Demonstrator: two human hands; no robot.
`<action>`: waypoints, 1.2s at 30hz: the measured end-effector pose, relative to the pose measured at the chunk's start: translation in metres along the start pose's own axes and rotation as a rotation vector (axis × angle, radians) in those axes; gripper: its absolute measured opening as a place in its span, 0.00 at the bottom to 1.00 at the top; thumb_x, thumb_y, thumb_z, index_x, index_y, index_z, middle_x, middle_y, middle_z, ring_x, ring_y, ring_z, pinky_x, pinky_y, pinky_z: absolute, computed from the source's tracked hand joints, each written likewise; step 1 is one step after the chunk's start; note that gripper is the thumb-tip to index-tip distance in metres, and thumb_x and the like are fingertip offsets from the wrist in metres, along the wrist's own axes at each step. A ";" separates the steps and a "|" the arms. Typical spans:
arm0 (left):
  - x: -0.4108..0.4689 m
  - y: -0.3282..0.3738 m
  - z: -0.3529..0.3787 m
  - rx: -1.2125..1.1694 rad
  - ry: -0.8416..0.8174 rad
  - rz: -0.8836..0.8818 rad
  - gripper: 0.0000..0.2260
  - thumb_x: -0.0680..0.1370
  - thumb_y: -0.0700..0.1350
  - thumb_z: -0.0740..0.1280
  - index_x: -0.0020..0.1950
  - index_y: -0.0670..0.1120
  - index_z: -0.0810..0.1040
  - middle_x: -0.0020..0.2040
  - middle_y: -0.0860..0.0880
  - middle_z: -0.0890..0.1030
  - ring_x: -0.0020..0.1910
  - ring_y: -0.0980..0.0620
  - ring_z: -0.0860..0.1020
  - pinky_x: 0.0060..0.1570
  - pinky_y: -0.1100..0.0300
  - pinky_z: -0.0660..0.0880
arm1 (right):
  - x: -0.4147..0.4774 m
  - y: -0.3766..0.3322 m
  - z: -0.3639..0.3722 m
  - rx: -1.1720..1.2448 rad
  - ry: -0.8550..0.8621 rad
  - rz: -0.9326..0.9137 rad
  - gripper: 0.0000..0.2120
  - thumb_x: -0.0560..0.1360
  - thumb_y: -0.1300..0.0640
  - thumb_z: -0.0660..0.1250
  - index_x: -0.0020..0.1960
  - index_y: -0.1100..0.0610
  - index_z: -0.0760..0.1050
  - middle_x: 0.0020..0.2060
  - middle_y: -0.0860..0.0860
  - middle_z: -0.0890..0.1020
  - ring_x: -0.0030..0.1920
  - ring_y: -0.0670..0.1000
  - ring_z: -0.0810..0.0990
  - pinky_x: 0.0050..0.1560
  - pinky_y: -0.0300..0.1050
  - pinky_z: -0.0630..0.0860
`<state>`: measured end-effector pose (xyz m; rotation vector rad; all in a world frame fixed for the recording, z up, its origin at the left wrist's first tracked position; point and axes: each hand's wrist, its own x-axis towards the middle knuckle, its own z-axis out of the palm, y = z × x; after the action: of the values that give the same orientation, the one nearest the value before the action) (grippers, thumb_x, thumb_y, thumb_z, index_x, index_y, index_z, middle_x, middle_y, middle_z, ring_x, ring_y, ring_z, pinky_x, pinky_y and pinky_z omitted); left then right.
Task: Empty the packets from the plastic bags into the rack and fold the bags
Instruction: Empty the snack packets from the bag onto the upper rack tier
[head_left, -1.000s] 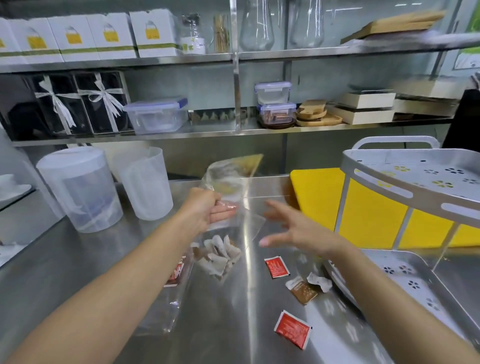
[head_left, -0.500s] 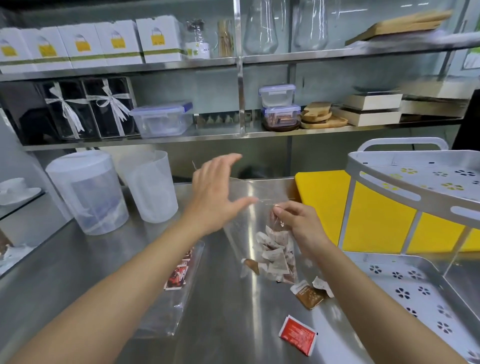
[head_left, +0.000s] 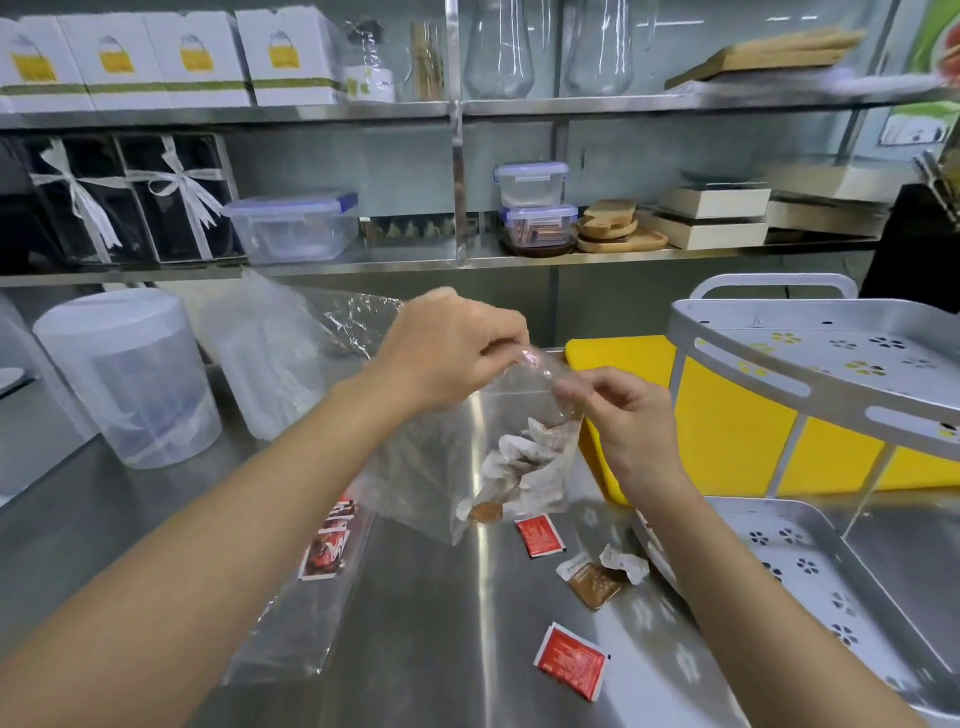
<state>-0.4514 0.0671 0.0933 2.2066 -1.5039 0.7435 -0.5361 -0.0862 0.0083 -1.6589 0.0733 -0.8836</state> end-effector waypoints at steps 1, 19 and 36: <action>-0.002 -0.001 0.006 -0.074 -0.089 -0.026 0.10 0.74 0.50 0.65 0.42 0.46 0.82 0.33 0.51 0.82 0.34 0.48 0.78 0.39 0.59 0.67 | -0.003 0.003 0.000 -0.082 -0.059 0.019 0.07 0.70 0.65 0.70 0.36 0.55 0.80 0.26 0.41 0.81 0.31 0.37 0.75 0.38 0.33 0.72; 0.020 -0.017 -0.009 -0.353 -0.283 -0.226 0.07 0.72 0.47 0.71 0.39 0.44 0.83 0.29 0.53 0.79 0.28 0.61 0.75 0.36 0.63 0.73 | -0.027 0.042 -0.002 -0.015 -0.276 0.397 0.10 0.70 0.62 0.71 0.50 0.53 0.77 0.45 0.48 0.82 0.46 0.43 0.80 0.45 0.33 0.75; 0.066 -0.037 -0.053 -0.545 -0.162 -0.110 0.09 0.72 0.42 0.71 0.43 0.35 0.81 0.31 0.42 0.78 0.26 0.57 0.73 0.30 0.68 0.72 | -0.040 0.015 -0.015 0.055 0.039 0.381 0.05 0.70 0.69 0.67 0.38 0.63 0.79 0.25 0.50 0.83 0.28 0.47 0.83 0.28 0.37 0.78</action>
<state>-0.4088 0.0627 0.1752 1.9366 -1.4295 0.0943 -0.5670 -0.0830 -0.0241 -1.5097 0.3761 -0.6211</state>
